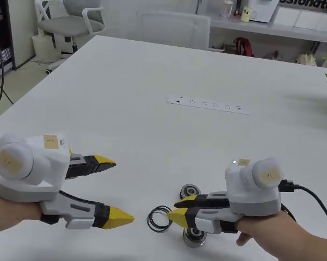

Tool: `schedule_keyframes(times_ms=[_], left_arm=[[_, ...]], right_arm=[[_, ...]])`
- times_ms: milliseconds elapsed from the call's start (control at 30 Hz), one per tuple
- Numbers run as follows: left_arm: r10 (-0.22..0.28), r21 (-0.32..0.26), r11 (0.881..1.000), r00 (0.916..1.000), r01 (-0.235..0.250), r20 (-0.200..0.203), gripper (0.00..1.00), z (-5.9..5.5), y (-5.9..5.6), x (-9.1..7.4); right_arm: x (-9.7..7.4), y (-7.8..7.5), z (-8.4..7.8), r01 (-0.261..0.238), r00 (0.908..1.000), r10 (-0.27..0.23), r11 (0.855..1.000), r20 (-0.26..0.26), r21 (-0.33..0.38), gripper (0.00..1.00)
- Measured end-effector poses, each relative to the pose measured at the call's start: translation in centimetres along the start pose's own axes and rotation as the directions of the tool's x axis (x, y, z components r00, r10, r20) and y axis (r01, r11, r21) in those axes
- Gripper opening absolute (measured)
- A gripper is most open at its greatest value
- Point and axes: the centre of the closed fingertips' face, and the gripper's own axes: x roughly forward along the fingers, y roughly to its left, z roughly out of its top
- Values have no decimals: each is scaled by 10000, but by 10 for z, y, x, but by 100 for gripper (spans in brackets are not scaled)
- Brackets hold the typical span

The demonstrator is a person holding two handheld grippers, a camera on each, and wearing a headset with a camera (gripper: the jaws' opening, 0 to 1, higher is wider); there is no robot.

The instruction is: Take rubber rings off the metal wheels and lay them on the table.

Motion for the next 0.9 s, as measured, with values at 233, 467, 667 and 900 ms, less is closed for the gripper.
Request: schedule_keyframes(times_ms=[233, 467, 667, 900], left_arm=[[-71, 7, 10000, 10000, 71, -15, 74, 2, 1, 3], [-92, 49, 9999, 10000, 92, 7, 74, 6, 5, 7], [-100, 27, 9999, 9999, 100, 115, 74, 12, 7, 13], [9, -48, 10000, 9996, -7, 288, 73, 19, 14, 20]], right_arm=[[-4, -2, 8, 111, 9997, -107, 9998, 231, -167, 24], [-13, -8, 17, 287, 9980, -278, 9995, 573, -144, 28], [-19, -16, 24, 557, 9947, -536, 9982, 875, -223, 30], [-31, -32, 31, 910, 9886, -885, 9957, 1220, -152, 33]])
